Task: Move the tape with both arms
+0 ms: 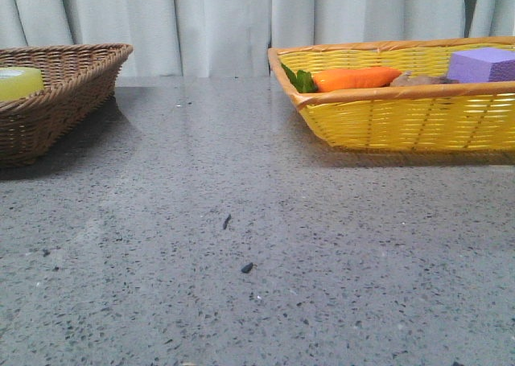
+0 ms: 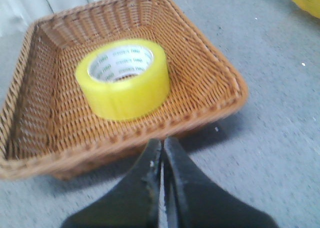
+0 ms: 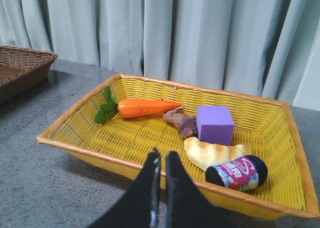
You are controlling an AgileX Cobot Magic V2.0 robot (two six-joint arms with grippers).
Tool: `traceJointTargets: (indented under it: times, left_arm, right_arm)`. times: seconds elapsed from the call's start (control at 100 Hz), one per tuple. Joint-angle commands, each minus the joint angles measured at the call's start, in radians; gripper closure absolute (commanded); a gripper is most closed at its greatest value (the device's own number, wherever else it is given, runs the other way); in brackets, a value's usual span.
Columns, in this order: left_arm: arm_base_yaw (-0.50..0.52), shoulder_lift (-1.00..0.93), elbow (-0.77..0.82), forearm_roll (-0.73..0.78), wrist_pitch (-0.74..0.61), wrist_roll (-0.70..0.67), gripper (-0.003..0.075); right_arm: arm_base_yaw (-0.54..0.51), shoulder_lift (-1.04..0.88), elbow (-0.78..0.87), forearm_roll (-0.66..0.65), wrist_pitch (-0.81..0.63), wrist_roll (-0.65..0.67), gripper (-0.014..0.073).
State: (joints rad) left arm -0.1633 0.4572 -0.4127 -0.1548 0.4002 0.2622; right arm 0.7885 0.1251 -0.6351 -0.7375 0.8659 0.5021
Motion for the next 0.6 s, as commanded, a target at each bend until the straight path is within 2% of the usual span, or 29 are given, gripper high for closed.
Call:
traceJointTargets:
  times: [0.0,0.23,0.59]
  left_arm:
    - [-0.002,-0.084,0.042,-0.045,-0.093,0.000,0.0741]
    - [-0.002,-0.260,0.110,-0.067,-0.128,0.000,0.0741]
    - [-0.002,-0.277,0.108,-0.067,-0.142,0.000,0.0741]
  right_arm:
    - [-0.003,0.004,0.007,-0.086,-0.083,0.011,0.0666]
    - [-0.003,-0.031,0.063,-0.139,-0.075,0.014,0.0668]
    - [-0.003,-0.031,0.063,-0.139,-0.066,0.014,0.0668]
